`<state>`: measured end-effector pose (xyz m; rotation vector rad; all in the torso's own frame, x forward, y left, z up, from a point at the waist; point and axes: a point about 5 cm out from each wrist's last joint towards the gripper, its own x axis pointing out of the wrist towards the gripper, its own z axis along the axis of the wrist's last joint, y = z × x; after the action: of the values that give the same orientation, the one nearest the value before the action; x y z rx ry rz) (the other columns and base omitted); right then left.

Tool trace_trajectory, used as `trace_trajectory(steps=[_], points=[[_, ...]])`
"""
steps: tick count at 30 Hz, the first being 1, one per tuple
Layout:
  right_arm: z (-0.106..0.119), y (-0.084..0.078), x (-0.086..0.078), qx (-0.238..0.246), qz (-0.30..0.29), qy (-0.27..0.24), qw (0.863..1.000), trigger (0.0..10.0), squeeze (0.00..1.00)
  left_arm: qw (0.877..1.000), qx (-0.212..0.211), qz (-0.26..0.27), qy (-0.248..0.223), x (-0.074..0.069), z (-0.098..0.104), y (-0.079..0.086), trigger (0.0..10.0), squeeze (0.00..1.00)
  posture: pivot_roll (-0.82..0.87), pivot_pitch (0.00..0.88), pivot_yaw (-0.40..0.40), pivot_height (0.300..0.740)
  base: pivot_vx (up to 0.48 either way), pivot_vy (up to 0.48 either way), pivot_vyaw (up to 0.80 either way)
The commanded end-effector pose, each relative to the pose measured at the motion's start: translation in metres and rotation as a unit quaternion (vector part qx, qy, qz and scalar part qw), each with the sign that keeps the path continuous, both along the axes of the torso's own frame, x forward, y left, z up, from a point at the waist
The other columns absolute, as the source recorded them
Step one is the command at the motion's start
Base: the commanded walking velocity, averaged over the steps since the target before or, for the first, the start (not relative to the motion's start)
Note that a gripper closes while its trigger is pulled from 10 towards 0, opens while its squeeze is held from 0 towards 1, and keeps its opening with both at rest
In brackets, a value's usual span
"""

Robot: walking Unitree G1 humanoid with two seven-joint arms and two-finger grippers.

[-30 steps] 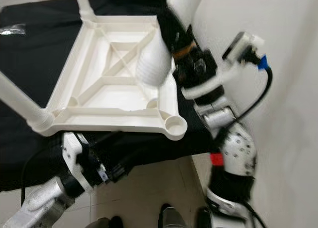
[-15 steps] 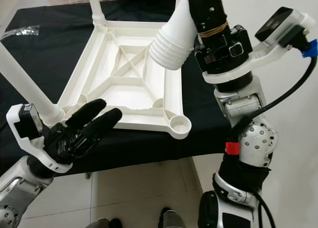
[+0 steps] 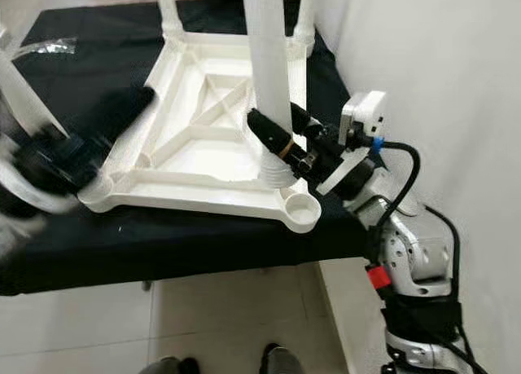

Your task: Building children table

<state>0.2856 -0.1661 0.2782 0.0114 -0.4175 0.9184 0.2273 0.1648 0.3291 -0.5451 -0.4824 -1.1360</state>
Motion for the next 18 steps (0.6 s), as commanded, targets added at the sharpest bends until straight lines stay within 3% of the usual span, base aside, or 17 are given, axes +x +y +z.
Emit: trace_trajectory(steps=[1, 4, 6, 8, 10, 12, 17, 18], points=[[0.001, 0.009, -0.01, -0.022, 0.023, -0.023, 0.999, 10.0, 0.0, 0.999, 0.048, 0.011, -0.002, 0.01, 0.002, 0.002, 10.0, 0.0, -0.03, 0.168, 0.024, 0.74, 0.0, 0.0, 0.0], [0.001, 0.009, -0.01, -0.022, 0.023, -0.023, 0.999, 10.0, 0.0, 0.999, 0.048, 0.011, -0.002, 0.01, 0.002, 0.002, 10.0, 0.0, -0.03, 0.168, 0.024, 0.74, 0.0, 0.0, 0.0], [0.002, 0.013, -0.014, -0.031, 0.03, -0.036, 0.998, 10.0, 0.0, 0.998, 0.067, 0.022, -0.002, 0.025, 0.009, 0.001, 10.0, 0.0, -0.03, 0.166, 0.036, 0.74, 0.0, 0.0, 0.0], [0.002, 0.013, -0.014, -0.031, 0.03, -0.036, 0.998, 10.0, 0.0, 0.998, 0.067, 0.022, -0.002, 0.025, 0.009, 0.001, 10.0, 0.0, -0.03, 0.166, 0.036, 0.74, 0.0, 0.0, 0.0], [-0.001, 0.022, -0.02, -0.048, 0.051, -0.049, 0.996, 10.0, 0.0, 0.997, 0.073, 0.024, 0.001, 0.045, 0.023, -0.005, 10.0, 0.0, -0.03, 0.167, 0.05, 0.74, 0.0, 0.0, 0.0], [-0.006, 0.03, -0.025, -0.062, 0.072, -0.051, 0.994, 10.0, 0.0, 0.997, 0.076, 0.008, 0.002, 0.055, 0.037, -0.011, 10.0, 0.0, -0.03, 0.168, 0.056, 0.74, 0.0, 0.0, 0.0], [-0.012, 0.04, -0.026, -0.077, 0.087, -0.05, 0.992, 10.0, 0.0, 0.995, 0.089, -0.046, -0.02, 0.054, 0.048, -0.025, 10.0, 0.0, -0.03, 0.166, 0.058, 0.74, 0.0, 0.0, 0.0], [-0.014, 0.045, -0.025, -0.081, 0.095, -0.052, 0.991, 10.0, 0.0, 0.99, 0.104, -0.085, -0.042, 0.05, 0.055, -0.033, 10.0, 0.0, -0.03, 0.167, 0.059, 0.74, 0.0, 0.0, 0.0]])
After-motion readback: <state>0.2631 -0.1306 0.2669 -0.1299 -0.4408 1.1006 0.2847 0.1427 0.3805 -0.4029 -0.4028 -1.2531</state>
